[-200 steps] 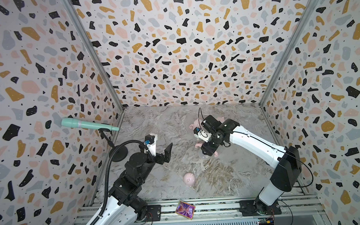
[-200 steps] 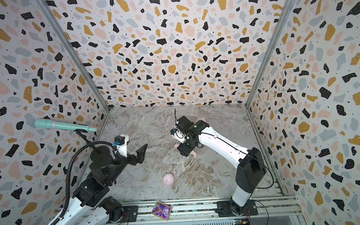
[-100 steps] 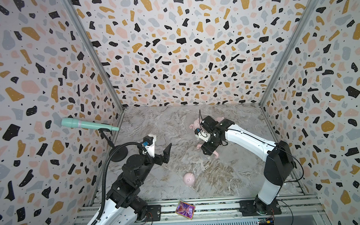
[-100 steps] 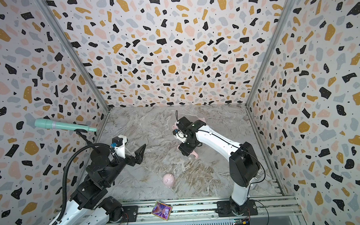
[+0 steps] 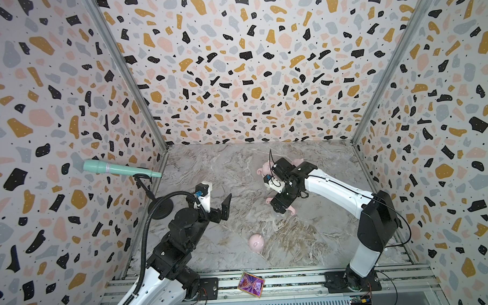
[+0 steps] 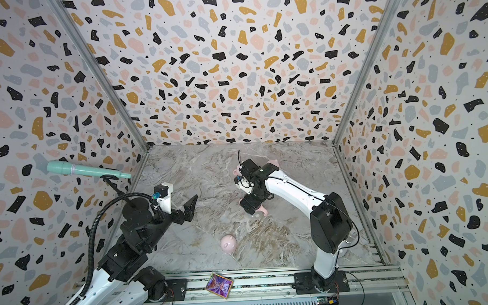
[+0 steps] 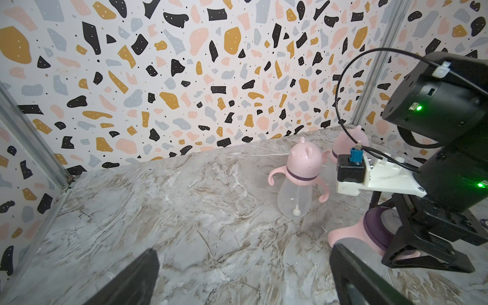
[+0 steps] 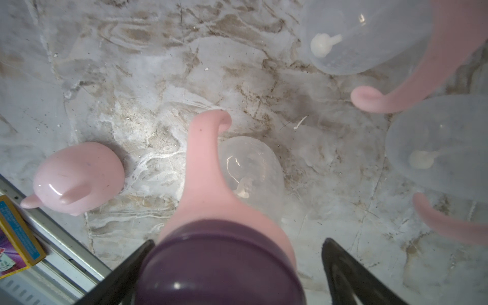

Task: Assemble the baby bottles
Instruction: Place the baby bottle at the center of the board, then pick up the lid from the center of the board.

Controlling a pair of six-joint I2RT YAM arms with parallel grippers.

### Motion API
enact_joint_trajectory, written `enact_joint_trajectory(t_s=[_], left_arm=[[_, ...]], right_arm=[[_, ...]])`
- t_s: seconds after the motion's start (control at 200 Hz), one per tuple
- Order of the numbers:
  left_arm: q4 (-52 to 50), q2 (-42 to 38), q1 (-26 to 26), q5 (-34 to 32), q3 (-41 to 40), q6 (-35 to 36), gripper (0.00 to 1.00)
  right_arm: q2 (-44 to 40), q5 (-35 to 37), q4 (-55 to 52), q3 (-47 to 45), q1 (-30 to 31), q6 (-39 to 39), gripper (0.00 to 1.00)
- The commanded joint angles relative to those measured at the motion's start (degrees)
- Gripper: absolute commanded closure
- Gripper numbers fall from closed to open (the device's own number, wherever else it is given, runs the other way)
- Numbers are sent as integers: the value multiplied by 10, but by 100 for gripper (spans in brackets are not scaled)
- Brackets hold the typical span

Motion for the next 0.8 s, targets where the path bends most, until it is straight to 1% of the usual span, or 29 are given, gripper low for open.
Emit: enact_joint_trajectory(t_s=[0.0,0.09,0.2,0.295,0.385,0.496,0.596,0.701,0.791], left_arm=[[4,-3,3,-40,-2,-7,0],[8,-3,3,-66,-6,-13,0],[12,5,3,-98,-11,-26,0],[9,10,3,-117,-10,-30,0],[6,9,3,-125,-10,-27,0],[2,4,3,-132,-10,-27,0],[-1,-3,3,-141,-12,-33,0],[-3,-11,3,-146,-14,-36,0],[-5,-15,3,-146,-13,-37,0]], right_arm=[[-64,27,-22,52,17,13,1],[-95,50,-22,81,53,17,1],[-123,64,-21,96,116,17,5],[-140,60,-8,71,179,20,9],[-149,29,25,23,218,44,12],[-150,1,76,-48,244,88,12],[-137,9,113,-112,256,122,7],[-121,8,154,-167,259,137,3],[-108,3,200,-198,261,146,2]])
